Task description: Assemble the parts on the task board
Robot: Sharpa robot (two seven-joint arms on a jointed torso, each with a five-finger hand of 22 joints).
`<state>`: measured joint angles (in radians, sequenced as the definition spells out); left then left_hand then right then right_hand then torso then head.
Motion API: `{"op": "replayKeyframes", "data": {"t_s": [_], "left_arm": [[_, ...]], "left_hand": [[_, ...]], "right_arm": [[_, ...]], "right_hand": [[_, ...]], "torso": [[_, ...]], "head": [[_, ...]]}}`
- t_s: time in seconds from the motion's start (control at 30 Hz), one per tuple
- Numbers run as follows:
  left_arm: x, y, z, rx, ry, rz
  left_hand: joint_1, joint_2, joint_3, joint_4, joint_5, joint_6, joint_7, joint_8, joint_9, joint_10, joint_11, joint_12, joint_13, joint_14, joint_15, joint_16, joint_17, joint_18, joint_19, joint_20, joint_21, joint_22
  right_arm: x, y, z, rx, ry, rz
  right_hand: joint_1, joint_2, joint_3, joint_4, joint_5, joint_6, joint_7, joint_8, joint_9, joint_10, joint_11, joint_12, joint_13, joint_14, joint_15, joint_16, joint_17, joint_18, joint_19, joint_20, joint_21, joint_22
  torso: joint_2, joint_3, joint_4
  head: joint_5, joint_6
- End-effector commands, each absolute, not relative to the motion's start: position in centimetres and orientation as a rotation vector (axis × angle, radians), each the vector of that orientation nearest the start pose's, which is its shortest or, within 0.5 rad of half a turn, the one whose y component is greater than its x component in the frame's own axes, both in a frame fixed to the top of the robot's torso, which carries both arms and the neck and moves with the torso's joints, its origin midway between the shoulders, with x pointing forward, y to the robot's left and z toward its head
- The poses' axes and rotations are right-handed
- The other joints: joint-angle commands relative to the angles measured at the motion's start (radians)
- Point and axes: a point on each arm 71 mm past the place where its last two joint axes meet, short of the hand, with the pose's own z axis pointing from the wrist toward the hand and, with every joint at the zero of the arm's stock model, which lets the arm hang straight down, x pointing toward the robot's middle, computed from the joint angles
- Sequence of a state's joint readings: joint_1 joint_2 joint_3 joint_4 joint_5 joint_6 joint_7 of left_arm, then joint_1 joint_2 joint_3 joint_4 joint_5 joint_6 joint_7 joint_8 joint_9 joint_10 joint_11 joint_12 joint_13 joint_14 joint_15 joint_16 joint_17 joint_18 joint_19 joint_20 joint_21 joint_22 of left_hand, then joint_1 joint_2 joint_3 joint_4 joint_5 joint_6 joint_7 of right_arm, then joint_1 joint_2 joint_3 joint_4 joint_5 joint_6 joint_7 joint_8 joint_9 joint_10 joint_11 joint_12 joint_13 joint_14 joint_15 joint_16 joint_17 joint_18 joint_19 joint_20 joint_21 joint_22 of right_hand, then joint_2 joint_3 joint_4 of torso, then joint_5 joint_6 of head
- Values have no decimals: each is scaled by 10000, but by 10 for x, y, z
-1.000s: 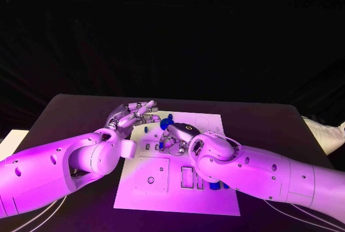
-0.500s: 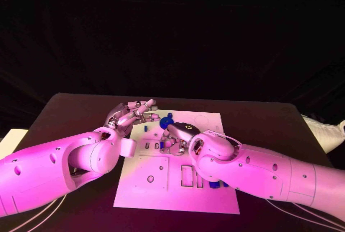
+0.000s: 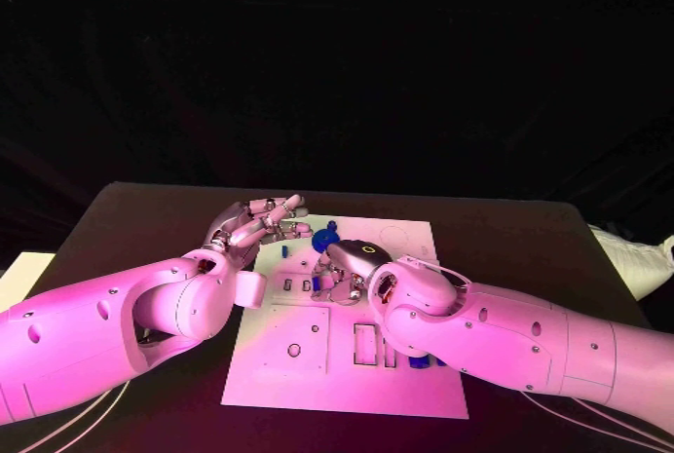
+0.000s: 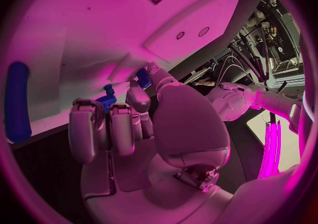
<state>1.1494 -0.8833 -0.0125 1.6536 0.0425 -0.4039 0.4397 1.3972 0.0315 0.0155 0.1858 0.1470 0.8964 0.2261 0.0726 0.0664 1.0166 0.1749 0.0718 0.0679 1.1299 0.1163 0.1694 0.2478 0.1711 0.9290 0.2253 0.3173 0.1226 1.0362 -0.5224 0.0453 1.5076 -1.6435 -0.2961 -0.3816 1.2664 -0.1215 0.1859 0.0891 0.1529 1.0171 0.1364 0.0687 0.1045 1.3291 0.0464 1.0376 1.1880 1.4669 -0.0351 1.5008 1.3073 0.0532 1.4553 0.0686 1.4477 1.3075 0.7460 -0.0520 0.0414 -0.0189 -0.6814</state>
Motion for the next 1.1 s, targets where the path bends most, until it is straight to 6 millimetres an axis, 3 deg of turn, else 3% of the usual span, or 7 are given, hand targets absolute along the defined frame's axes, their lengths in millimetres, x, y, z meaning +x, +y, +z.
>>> {"op": "replayKeyframes", "data": {"t_s": [0.03, 0.37, 0.63, 0.8, 0.87, 0.9, 1.1], "left_arm": [[461, 196, -179, -11783, 13695, -15979], [463, 197, -181, -11752, 13917, -15924], [468, 205, -187, -10401, 15160, -15014], [473, 216, -197, -10036, 16526, -13462], [475, 220, -200, -9900, 17118, -12762], [476, 222, -202, -9735, 17628, -12301], [480, 223, -201, -7034, 21294, -8714]], "left_hand": [[-11, 119, 21, -57, -32, 24, 135, -35, -2, 9, 61, -35, -1, -1, 65, -31, 12, 116, 0, 65, -33, -9], [20, 171, 66, -122, -30, 216, 30, 20, 14, 213, -37, 19, 26, 315, -40, 37, 180, 140, 215, -13, 61, 6], [80, 184, 212, -165, -38, 1377, -586, 366, 98, 1694, -777, 434, 192, 3305, -954, 1708, 1464, 161, 2404, -907, 1470, 635], [-14, -104, 249, -34, -48, 1982, -970, 493, 184, 3256, -1294, 1231, 835, 3991, -1410, 7454, 6811, 126, 3312, -1418, 2721, 1367], [-205, -187, 154, 36, -46, 2268, -1079, 729, 339, 3778, -1605, 2312, 1693, 4091, -1642, 10400, 9542, -8, 3729, -1578, 3829, 2350], [-268, -206, 118, 38, -15, 2335, -1300, 888, 483, 3644, -1683, 3213, 2508, 4121, -1552, 11921, 11039, -185, 4279, -1801, 5702, 4596], [-1667, -95, -760, 977, -75, 2086, -1420, 1865, 1308, 2843, -1707, 8573, 7801, 4330, -1743, 13784, 12970, -683, 4476, -1754, 8632, 8183]], "right_arm": [[451, -56, -224, -1516, 16988, 6730], [434, -60, -207, -906, 15306, 8360], [426, -90, -177, -671, 14396, 11085], [431, -122, -169, 355, 15150, 11868], [433, -132, -167, 740, 15315, 11962], [434, -138, -166, 960, 15357, 11986], [445, -174, -159, 2296, 15253, 11738]], "right_hand": [[-141, -78, -150, 206, 29, -322, 47, -71, -55, -251, 63, -295, -205, 761, 110, -72, 1414, 19, -24, 97, -77, -52], [199, -433, -818, 1228, 254, -953, 207, 4, -133, -825, 218, -929, -849, 722, 246, -200, 1267, 105, -218, 233, -334, -481], [787, -218, -1590, 1967, 203, -1236, 309, -20, -161, -952, 311, -756, -874, 602, 324, -509, 886, 203, -459, 302, -648, -993], [1199, 95, -1523, 1767, 469, -1042, 246, 88, -107, -987, 252, -675, -882, 559, 277, -671, 721, 237, -531, 274, -797, -1187], [1233, 140, -1522, 1740, 505, -1016, 236, 100, -100, -985, 243, -664, -888, 558, 268, -688, 706, 237, -527, 265, -803, -1190], [1256, 169, -1519, 1722, 532, -1006, 232, 102, -97, -989, 238, -667, -898, 559, 263, -693, 704, 237, -524, 260, -807, -1193], [1332, 280, -1509, 1653, 648, -991, 218, 100, -93, -947, 221, -595, -878, 577, 246, -675, 745, 229, -491, 241, -798, -1165]], "torso": [[-4, 2, 0], [-2, 18, 7], [-70, 29, -46], [-188, 73, -156], [-221, 96, -187], [-240, 107, -197], [-333, 145, -250]], "head": [[-5, -6], [12, -27], [103, -30], [216, -85], [256, -99], [288, -113], [479, -155]]}}
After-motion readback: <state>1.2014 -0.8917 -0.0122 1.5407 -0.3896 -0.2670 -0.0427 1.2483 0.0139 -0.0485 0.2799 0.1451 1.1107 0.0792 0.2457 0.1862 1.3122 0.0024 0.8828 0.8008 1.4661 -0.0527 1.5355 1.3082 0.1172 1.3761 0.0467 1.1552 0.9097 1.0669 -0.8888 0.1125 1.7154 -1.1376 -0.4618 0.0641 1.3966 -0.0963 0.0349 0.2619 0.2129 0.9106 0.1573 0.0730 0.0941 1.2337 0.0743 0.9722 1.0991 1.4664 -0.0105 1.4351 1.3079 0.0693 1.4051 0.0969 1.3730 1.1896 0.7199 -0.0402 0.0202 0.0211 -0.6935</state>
